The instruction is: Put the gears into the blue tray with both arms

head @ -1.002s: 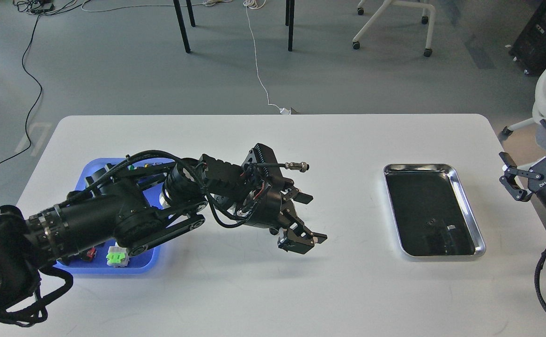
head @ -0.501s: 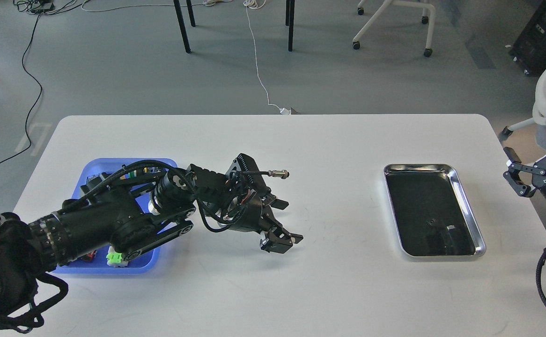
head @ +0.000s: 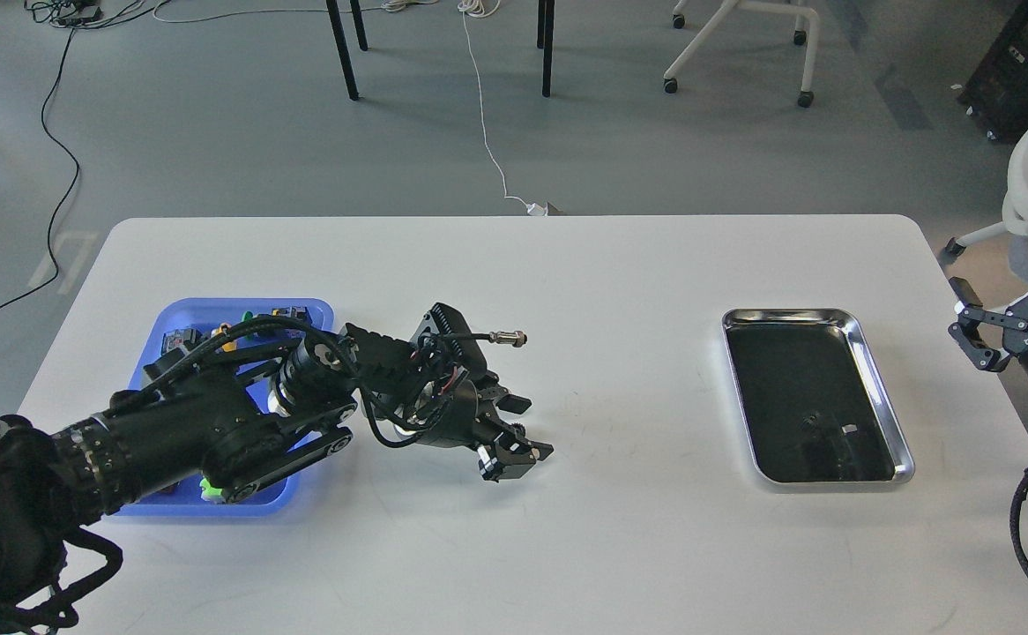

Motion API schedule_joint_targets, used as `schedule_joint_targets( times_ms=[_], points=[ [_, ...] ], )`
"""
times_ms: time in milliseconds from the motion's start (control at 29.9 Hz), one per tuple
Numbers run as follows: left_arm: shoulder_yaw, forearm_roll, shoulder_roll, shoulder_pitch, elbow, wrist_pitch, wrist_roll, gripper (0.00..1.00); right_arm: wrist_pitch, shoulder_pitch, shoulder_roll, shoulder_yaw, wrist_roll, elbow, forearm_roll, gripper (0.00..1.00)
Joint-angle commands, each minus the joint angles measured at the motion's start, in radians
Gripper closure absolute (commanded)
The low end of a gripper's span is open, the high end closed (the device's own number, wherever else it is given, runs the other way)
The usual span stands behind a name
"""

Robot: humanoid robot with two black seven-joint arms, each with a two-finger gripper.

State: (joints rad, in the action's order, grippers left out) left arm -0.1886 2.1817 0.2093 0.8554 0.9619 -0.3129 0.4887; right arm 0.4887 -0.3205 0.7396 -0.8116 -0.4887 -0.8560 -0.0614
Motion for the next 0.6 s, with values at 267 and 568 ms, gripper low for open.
schedule_joint_targets(
  times_ms=[267,568],
  points=[
    [0.000,0.000,0.007,-0.016,-0.003,0.000,0.000,0.42,0.000,0.001,0.000,0.000,0.000,0.000,0.000,0.02],
    [0.000,0.000,0.007,-0.021,-0.023,0.000,0.000,0.80,0.000,0.001,0.000,0.000,0.000,0.000,0.000,0.02]
  ],
)
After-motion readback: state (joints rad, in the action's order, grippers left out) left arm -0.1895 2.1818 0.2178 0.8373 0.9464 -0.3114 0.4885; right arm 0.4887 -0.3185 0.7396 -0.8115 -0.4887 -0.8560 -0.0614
